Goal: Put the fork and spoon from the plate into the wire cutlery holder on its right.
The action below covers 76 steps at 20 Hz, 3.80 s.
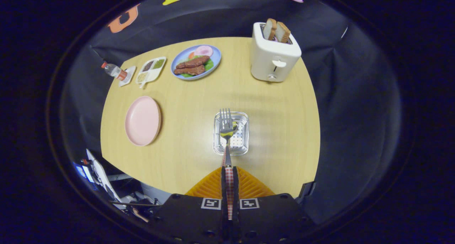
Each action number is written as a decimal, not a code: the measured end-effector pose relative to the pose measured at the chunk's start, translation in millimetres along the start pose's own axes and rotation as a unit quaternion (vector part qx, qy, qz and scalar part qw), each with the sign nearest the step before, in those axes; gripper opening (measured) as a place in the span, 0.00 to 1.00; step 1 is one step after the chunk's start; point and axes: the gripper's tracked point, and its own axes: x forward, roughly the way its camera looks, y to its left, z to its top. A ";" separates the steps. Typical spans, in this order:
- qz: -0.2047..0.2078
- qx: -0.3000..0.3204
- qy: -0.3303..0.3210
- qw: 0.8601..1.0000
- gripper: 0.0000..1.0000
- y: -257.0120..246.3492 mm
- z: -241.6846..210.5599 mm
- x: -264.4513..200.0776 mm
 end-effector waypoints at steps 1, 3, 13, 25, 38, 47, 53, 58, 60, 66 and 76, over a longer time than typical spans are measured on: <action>0.016 0.019 0.027 0.999 0.04 2.3 -4.5 1.6; 0.038 0.036 0.059 0.997 0.04 6.3 -3.4 1.9; 0.020 0.045 0.137 0.989 0.04 6.9 4.8 20.4; 0.001 0.055 0.172 0.984 0.07 10.8 16.1 30.2; 0.004 0.055 0.181 0.982 0.10 17.8 27.9 41.7; 0.022 0.039 0.100 0.994 0.32 43.1 40.4 22.3; 0.031 0.040 0.045 0.998 0.74 72.1 34.6 9.9; 0.015 0.019 -0.027 0.999 0.98 103.7 35.3 -4.2; 0.001 0.009 -0.071 0.997 0.97 117.1 41.1 -13.3; -0.034 -0.027 -0.178 0.983 0.97 170.4 32.0 -60.4; -0.011 -0.012 -0.385 0.923 0.97 246.6 5.7 -168.2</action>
